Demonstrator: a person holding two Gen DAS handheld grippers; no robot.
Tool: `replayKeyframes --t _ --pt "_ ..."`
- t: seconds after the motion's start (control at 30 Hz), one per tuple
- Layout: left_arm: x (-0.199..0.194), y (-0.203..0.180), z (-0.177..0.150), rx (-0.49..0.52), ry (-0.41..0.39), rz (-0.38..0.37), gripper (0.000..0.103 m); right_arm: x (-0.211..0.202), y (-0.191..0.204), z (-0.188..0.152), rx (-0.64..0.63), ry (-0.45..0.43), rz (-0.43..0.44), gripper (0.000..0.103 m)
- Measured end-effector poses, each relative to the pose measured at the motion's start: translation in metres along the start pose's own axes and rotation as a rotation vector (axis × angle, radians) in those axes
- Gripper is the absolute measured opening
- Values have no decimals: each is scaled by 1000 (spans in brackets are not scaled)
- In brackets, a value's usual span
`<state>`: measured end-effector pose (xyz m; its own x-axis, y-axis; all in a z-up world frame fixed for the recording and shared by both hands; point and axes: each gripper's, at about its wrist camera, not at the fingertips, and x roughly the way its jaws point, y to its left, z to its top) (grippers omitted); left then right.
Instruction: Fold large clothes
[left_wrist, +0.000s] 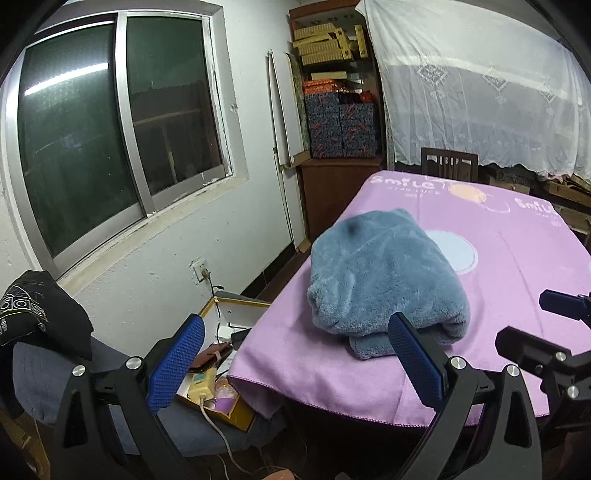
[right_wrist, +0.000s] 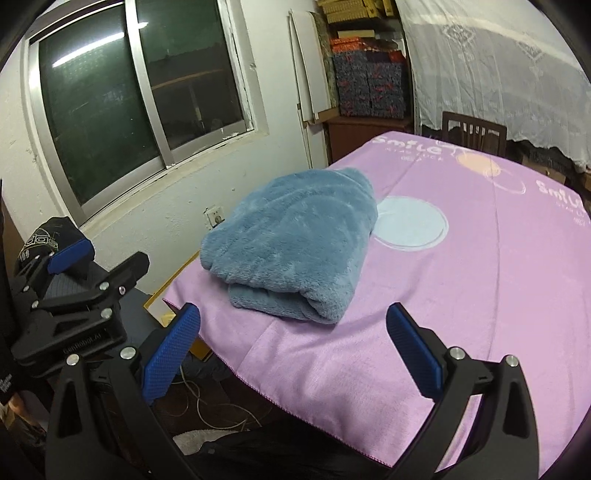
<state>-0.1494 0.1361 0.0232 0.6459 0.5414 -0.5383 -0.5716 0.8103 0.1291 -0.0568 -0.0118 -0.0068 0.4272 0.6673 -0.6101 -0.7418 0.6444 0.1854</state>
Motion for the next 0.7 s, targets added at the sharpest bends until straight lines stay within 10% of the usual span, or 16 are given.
replayKeyframes --t 0.7 --pt "3 -7 -5 8 27 -33 100 8 8 -4 -19 14 10 98"
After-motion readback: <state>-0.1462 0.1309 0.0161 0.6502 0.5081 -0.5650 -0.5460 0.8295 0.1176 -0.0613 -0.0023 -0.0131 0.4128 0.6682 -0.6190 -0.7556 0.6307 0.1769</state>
